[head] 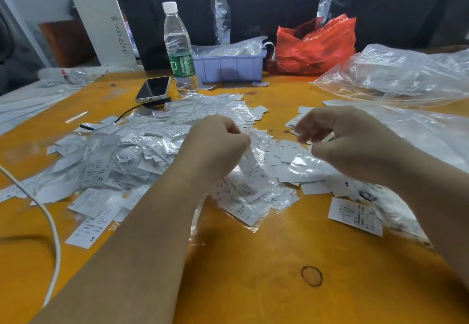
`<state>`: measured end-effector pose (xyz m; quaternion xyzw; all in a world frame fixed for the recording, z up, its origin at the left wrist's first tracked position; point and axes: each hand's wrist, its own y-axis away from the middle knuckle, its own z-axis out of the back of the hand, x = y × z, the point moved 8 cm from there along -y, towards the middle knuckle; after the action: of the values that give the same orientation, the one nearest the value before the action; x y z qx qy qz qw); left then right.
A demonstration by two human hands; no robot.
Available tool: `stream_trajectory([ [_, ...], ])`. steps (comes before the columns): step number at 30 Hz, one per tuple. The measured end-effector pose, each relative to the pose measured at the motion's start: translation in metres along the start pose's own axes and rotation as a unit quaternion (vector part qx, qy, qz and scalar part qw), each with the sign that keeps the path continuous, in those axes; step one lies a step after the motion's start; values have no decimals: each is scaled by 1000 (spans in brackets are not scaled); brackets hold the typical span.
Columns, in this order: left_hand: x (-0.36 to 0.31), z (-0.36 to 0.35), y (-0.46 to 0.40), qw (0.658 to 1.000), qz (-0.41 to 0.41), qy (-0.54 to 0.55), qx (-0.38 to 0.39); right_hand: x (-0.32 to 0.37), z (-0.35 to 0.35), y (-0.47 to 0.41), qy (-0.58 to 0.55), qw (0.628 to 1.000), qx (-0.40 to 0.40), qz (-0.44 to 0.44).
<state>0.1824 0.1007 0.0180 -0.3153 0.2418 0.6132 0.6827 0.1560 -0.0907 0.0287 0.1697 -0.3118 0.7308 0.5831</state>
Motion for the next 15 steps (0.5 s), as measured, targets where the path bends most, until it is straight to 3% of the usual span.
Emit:
stream_trajectory([
  [6, 14, 8, -3, 990, 42, -129, -41, -14, -29, 5, 171, 976, 126, -46],
  [10, 0, 1, 2, 992, -18, -117, -46, -9, -29, 4, 189, 975, 114, -31],
  [15, -22, -34, 18, 988, -111, -88, 53, -4, -29, 5, 175, 980, 94, -2],
])
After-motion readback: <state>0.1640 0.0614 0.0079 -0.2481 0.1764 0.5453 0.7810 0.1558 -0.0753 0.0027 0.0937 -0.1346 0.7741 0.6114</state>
